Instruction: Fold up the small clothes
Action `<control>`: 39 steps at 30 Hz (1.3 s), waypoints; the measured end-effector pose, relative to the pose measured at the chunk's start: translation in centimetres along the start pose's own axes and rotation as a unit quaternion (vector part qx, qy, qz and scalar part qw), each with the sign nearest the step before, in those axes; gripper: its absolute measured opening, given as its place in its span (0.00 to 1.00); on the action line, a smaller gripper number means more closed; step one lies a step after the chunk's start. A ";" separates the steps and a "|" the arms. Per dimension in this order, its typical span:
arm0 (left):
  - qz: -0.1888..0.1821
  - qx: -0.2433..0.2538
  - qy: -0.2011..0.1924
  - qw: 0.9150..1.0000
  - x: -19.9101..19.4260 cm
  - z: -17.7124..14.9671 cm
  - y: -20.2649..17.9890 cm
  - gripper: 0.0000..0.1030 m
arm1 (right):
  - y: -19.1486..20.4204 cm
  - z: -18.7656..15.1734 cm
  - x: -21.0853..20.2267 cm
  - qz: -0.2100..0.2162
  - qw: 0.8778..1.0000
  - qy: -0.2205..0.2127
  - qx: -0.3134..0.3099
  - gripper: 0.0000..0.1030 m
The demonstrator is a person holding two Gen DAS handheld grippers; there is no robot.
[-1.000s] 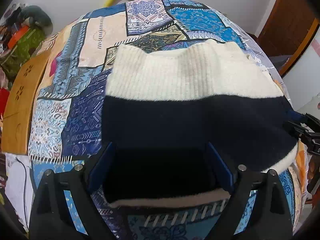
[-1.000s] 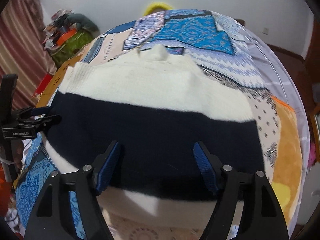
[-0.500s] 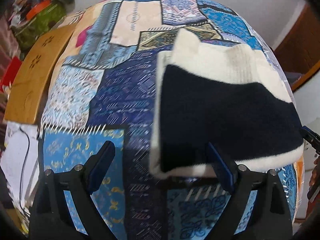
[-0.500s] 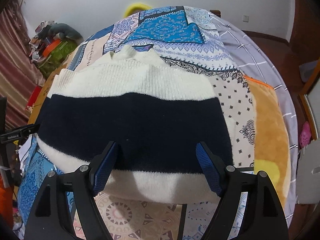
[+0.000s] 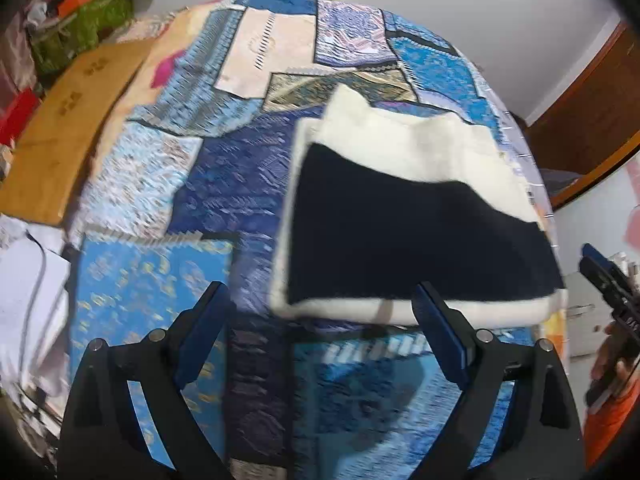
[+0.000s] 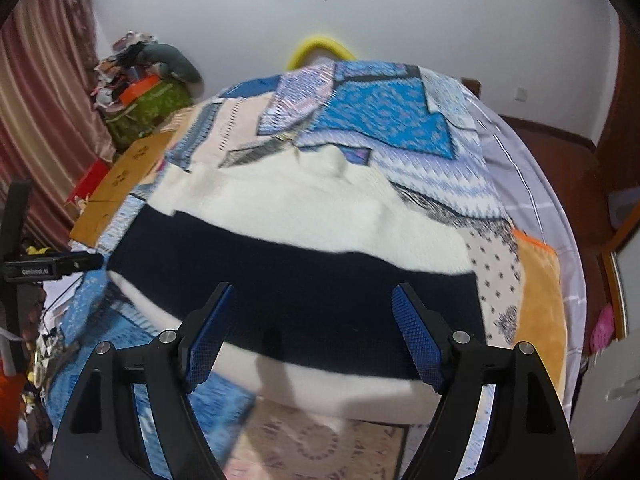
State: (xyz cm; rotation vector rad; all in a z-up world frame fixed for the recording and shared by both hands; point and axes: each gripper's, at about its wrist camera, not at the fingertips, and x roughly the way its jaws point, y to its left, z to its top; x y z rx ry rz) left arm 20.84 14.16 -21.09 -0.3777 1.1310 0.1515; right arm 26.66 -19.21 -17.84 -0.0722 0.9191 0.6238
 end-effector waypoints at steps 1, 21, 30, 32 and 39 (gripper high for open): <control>-0.007 -0.003 0.003 1.000 0.0 -0.1 -0.2 0.90 | 0.5 0.1 0.1 0.003 1.000 -0.001 -0.005 0.75; -0.103 -0.031 0.068 0.992 3.1 -2.5 -3.7 0.90 | 3.4 -1.8 5.6 0.035 0.997 0.063 -0.025 0.80; -0.161 -0.098 0.057 0.981 4.7 -0.7 -2.6 0.90 | 3.2 -2.1 5.9 0.042 0.997 0.061 -0.025 0.81; -0.172 -0.125 0.052 0.976 5.3 -0.1 -1.6 0.90 | 3.3 -2.2 6.0 0.042 0.997 0.061 -0.026 0.82; -0.141 -0.190 0.031 0.971 6.8 1.9 0.6 0.78 | 3.4 -2.4 6.1 0.043 0.997 0.060 -0.029 0.83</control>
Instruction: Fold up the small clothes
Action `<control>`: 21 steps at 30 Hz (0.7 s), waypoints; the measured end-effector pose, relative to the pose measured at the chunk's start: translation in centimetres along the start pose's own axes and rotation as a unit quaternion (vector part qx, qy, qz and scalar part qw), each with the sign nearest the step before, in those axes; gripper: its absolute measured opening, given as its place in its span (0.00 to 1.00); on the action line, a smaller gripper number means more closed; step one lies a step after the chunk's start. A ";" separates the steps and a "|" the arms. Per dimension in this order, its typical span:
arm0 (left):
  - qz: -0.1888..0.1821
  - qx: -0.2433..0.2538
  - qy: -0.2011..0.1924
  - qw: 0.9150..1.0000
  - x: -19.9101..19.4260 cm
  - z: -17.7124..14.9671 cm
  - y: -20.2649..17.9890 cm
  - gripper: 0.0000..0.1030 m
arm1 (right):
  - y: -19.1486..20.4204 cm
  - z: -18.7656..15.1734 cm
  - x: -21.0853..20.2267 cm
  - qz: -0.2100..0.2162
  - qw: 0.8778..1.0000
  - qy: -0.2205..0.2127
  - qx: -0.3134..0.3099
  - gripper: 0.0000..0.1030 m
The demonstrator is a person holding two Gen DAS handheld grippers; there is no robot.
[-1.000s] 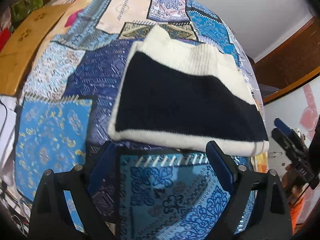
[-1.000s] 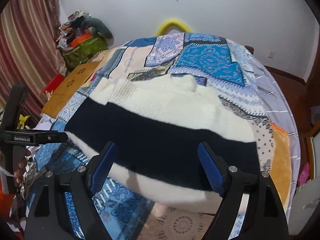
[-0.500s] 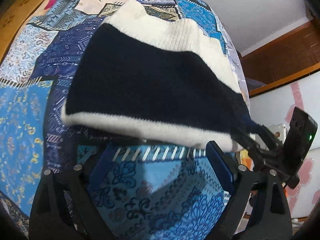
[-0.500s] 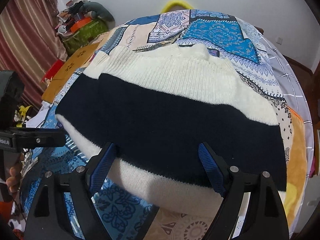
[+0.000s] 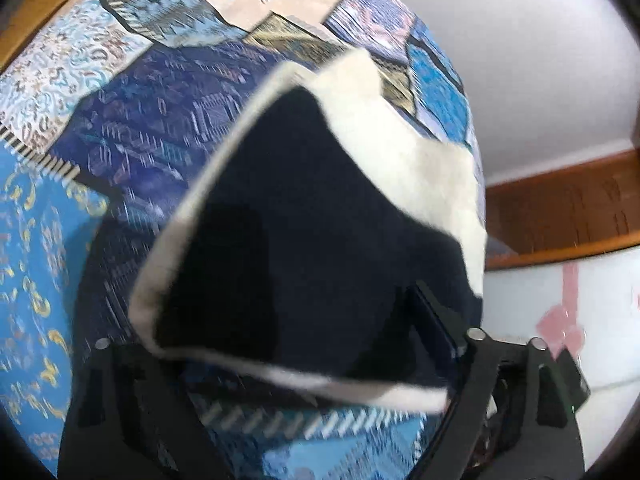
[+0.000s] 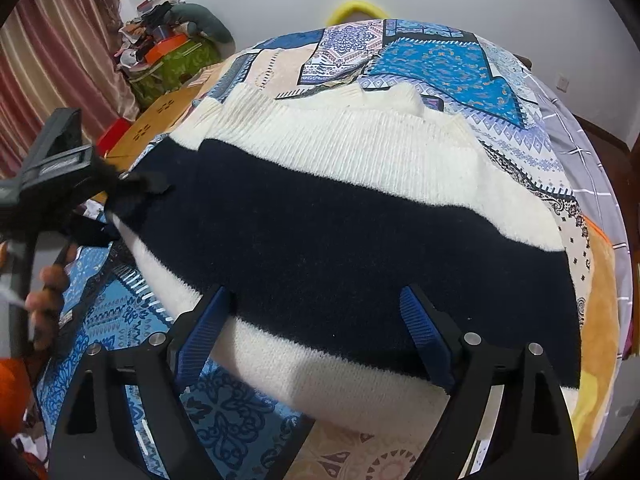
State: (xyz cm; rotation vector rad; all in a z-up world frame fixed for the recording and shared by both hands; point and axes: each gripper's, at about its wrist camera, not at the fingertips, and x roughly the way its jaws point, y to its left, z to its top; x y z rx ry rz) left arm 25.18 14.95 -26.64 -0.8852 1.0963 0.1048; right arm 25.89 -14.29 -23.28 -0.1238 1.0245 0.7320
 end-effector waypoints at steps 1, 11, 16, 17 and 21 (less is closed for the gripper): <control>0.004 -0.004 -0.005 1.000 0.0 0.2 0.0 0.71 | 0.0 0.0 0.0 0.000 1.000 0.000 0.000 0.83; 0.041 0.040 -0.080 0.995 -2.2 1.1 -2.2 0.20 | -0.1 0.4 -0.9 0.006 1.000 0.007 0.013 0.83; 0.065 0.038 -0.133 0.988 -5.6 2.4 -2.2 0.18 | -0.5 1.0 -2.9 -0.002 1.000 -0.013 0.013 0.83; 0.071 0.039 -0.144 0.986 -6.2 2.7 -2.1 0.18 | -0.6 1.1 -3.4 -0.004 1.000 -0.021 0.014 0.83; 0.121 0.057 -0.215 0.967 -10.7 3.9 -2.2 0.18 | -1.5 1.9 -5.1 -0.010 0.999 -0.045 0.022 0.83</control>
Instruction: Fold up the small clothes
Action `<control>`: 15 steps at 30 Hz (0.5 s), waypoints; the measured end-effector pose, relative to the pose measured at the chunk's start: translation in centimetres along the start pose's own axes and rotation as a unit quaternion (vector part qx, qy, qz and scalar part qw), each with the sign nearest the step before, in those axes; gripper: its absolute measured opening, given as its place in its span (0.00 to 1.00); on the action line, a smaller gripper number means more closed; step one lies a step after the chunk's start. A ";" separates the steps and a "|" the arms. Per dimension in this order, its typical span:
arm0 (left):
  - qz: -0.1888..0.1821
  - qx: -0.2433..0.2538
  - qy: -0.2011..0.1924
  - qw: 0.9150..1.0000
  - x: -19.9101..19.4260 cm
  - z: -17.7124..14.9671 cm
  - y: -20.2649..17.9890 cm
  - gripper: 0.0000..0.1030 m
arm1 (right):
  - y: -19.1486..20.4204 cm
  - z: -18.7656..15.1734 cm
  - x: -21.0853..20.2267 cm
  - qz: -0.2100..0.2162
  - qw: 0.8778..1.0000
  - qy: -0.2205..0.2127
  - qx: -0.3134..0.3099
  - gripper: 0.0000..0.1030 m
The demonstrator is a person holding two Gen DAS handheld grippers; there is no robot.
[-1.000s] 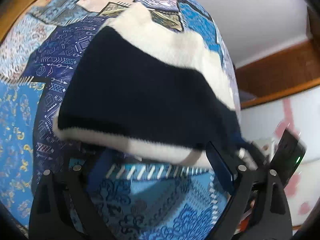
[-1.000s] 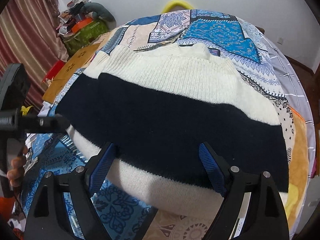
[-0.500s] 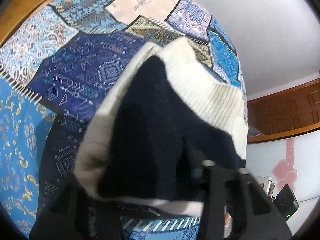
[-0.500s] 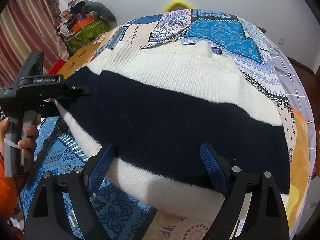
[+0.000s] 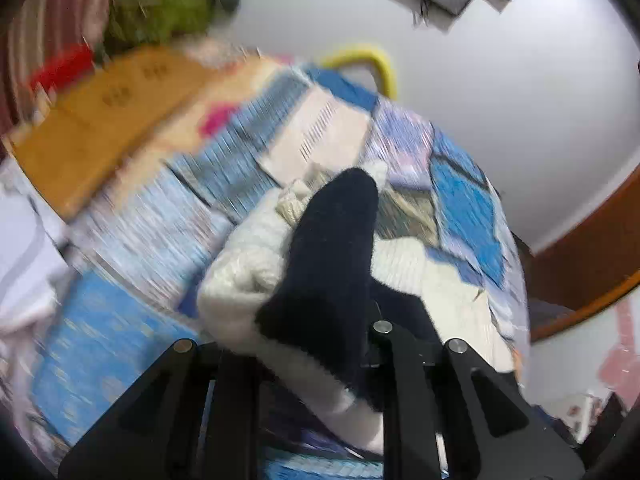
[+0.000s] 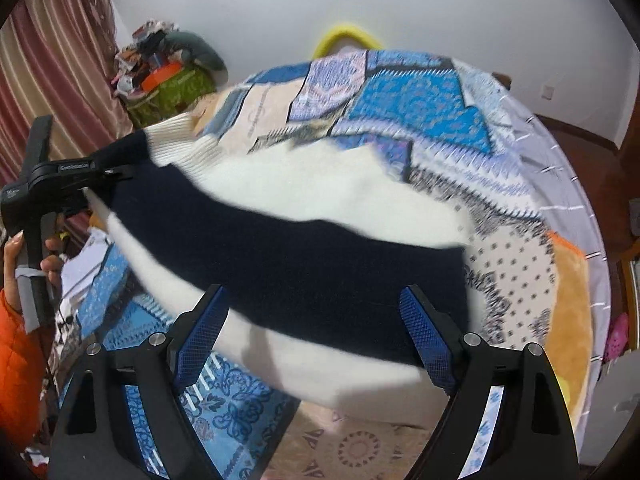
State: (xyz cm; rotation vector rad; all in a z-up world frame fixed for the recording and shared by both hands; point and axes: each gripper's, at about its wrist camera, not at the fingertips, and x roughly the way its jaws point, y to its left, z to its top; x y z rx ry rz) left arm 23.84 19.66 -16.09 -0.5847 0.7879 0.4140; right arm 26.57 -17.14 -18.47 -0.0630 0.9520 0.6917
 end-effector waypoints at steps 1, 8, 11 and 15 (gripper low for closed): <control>0.012 0.006 -0.014 1.000 -0.6 0.6 0.2 0.18 | -0.2 0.3 -0.3 -0.001 1.000 -0.005 0.002 0.83; 0.062 0.072 -0.068 0.993 -3.3 2.6 -1.2 0.18 | -1.0 0.8 0.4 -0.002 1.000 -0.007 0.014 0.83; 0.055 0.100 -0.073 0.991 -3.5 2.3 -3.5 0.18 | -0.9 0.4 1.1 0.002 1.000 0.002 0.011 0.83; 0.040 0.146 -0.081 0.985 -3.5 1.2 -7.7 0.18 | -0.7 -0.3 1.3 0.004 1.000 0.012 0.004 0.83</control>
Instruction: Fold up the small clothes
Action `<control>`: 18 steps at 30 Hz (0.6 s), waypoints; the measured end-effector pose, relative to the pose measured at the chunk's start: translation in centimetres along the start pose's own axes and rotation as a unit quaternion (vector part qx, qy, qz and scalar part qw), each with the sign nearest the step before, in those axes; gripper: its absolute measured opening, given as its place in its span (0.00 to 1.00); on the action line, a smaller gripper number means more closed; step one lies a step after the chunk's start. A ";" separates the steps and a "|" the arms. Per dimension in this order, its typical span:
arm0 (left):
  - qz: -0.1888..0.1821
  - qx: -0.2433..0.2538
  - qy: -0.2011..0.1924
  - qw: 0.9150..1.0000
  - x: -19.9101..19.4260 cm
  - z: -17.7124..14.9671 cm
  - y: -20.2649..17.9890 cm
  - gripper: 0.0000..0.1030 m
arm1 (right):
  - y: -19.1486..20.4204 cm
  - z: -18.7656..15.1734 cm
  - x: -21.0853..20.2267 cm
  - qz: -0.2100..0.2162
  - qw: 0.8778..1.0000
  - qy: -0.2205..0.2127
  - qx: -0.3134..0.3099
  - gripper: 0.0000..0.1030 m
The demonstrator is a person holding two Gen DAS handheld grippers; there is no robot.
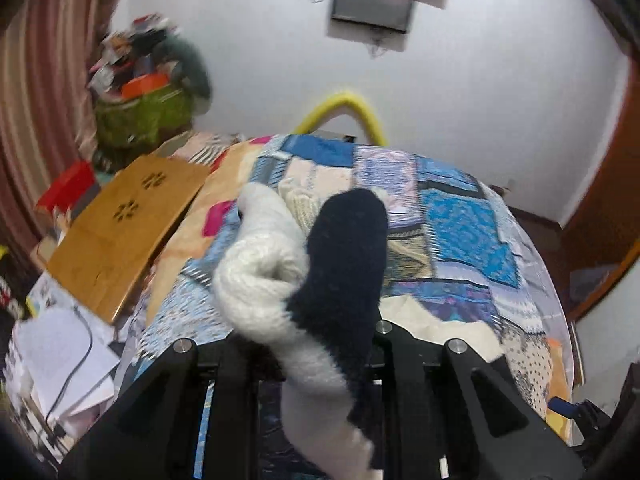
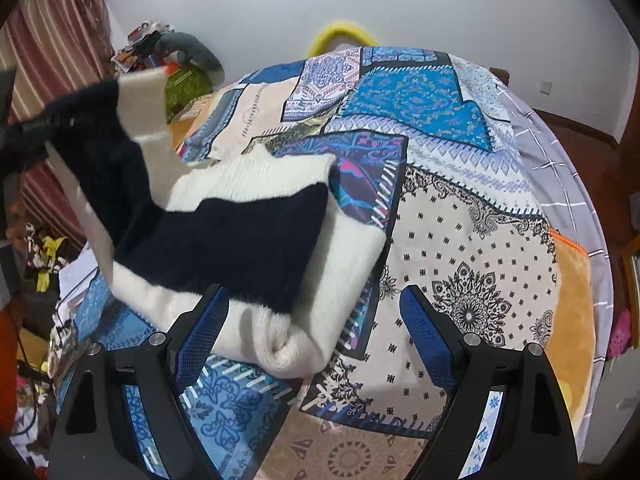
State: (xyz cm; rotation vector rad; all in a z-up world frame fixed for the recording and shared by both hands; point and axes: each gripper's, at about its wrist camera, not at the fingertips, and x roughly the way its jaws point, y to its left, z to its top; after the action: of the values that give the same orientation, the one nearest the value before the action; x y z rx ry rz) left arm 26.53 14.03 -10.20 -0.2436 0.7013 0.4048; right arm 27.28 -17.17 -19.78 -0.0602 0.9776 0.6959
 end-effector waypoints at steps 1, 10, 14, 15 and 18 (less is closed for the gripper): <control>-0.005 0.009 -0.003 1.000 -0.2 0.1 -1.1 0.18 | -0.1 -0.1 0.0 0.001 1.000 0.001 0.000 0.83; -0.093 0.076 0.018 0.993 0.5 -1.6 -12.1 0.18 | -0.8 -0.4 -0.3 0.008 1.000 -0.001 0.011 0.83; -0.115 0.099 0.048 0.987 1.6 -3.9 -14.8 0.18 | -1.2 -0.5 -0.3 0.008 1.000 -0.001 0.013 0.83; -0.119 0.107 0.060 0.985 1.9 -4.8 -15.3 0.18 | -1.4 -0.5 -0.1 0.008 1.000 0.001 0.016 0.83; -0.132 0.128 0.094 0.979 2.8 -6.9 -16.1 0.18 | -1.9 -0.7 0.3 0.008 1.000 0.006 0.022 0.83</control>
State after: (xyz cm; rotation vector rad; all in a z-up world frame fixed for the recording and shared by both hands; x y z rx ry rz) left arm 31.56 -1.97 -15.86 -0.1291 0.8858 0.0361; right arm 27.93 -18.71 -20.89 -0.0185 1.0052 0.6887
